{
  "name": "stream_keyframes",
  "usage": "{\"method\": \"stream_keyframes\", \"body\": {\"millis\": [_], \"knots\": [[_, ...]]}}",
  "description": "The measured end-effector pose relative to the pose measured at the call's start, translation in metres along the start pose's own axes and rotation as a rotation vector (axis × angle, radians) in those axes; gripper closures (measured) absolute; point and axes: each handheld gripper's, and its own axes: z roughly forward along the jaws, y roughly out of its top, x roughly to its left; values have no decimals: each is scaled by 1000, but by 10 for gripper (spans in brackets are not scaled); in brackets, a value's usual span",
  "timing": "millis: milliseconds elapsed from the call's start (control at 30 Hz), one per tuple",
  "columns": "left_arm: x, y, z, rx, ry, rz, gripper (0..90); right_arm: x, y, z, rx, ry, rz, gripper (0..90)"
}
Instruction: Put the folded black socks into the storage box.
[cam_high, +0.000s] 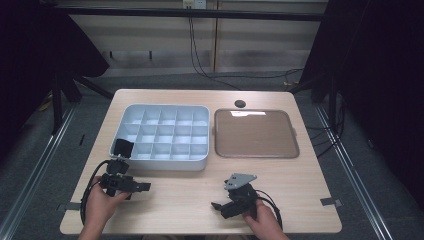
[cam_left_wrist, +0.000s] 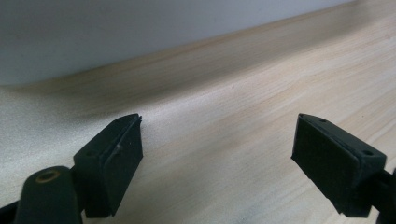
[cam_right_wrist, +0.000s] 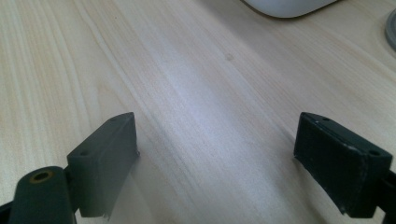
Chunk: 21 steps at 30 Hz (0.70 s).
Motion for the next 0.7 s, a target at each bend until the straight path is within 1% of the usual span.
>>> {"method": "stream_keyframes", "body": {"millis": [67, 200, 300, 367, 400, 533, 600, 633, 700], "knots": [[-1, -2, 0, -18, 1, -2, 154, 0, 0, 0, 0, 0, 0, 129], [-3, -5, 1, -32, 18, 22, 150, 0, 0, 0, 0, 0, 0, 129], [-6, -8, 2, -50, 36, 31, 144, 0, 0, 0, 0, 0, 0, 129], [-7, -9, 2, -48, 39, 55, 131, 0, 0, 0, 0, 0, 0, 129], [-8, -10, 3, -60, 45, 51, 126, 0, 0, 0, 0, 0, 0, 129], [-9, -12, 3, -70, 44, 62, 114, 0, 0, 0, 0, 0, 0, 129], [-10, -14, 4, -89, 49, 62, 113, 0, 0, 0, 0, 0, 0, 129], [-10, -15, 4, -95, 55, 73, 113, 0, 0, 0, 0, 0, 1, 129], [-10, -17, 5, -111, 59, 77, 114, 0, 0, 0, 0, 0, 1, 129]]}}
